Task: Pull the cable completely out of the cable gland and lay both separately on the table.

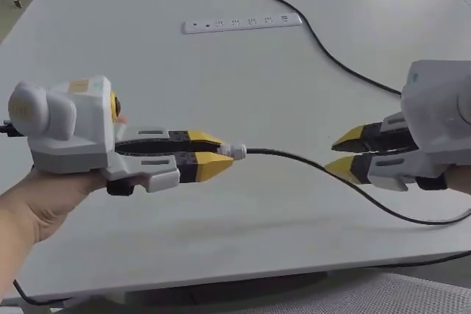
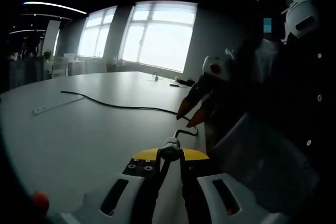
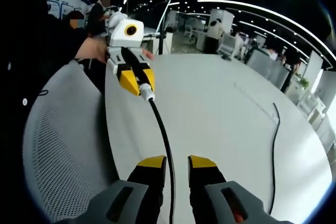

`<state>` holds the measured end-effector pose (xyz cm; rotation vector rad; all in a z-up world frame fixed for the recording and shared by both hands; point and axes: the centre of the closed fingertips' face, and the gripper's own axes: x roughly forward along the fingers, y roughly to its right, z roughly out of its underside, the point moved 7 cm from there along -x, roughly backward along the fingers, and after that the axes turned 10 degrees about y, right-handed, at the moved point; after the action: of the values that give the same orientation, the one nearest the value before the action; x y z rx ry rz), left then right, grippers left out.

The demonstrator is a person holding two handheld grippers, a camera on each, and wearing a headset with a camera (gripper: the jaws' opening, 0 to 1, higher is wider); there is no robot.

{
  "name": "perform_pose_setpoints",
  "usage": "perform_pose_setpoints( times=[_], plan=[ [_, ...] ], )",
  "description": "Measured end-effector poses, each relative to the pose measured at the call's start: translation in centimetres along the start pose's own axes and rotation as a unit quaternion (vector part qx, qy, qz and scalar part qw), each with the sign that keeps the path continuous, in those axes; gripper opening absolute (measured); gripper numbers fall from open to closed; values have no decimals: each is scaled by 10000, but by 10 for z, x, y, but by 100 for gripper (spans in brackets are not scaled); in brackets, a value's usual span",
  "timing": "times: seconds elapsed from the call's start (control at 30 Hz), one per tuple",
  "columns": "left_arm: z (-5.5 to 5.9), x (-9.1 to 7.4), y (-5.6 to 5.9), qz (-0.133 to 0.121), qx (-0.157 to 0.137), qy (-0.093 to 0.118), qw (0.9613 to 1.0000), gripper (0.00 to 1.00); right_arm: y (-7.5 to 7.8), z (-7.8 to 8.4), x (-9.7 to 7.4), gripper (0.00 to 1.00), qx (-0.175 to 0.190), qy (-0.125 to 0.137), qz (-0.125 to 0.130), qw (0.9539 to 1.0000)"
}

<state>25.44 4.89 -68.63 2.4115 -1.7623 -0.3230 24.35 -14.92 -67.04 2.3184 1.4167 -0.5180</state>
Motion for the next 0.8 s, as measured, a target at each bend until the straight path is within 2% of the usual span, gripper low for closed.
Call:
perform_pose_setpoints(
  times=[0.17, 0.27, 0.3, 0.33, 0.37, 0.57, 0.8],
  plan=[
    [0, 2, 2, 17, 23, -13, 10000, 15, -13, -24, 18, 10, -406, 151, -280, 9987],
    [-1, 2, 3, 14, 37, -22, 10000, 15, -16, -26, 31, 9, -536, 136, -466, 9974],
    [-1, 2, 3, 19, 29, -19, 10000, 15, -20, -27, 36, 9, -593, 94, -620, 9963],
    [-1, 1, 4, 22, 33, -15, 10000, 15, -21, -27, 39, 9, -613, 53, -592, 9964],
    [-1, 1, 4, 24, 52, -23, 10000, 15, -22, -27, 43, 9, -781, -1, -607, 9951],
    [1, 0, 6, 27, 51, -49, 10000, 15, -29, -27, 51, 5, -912, -80, -696, 9934],
    [1, -2, 6, 27, 42, -45, 10000, 15, -29, -27, 50, 0, -979, -91, -662, 9929]
  ],
)
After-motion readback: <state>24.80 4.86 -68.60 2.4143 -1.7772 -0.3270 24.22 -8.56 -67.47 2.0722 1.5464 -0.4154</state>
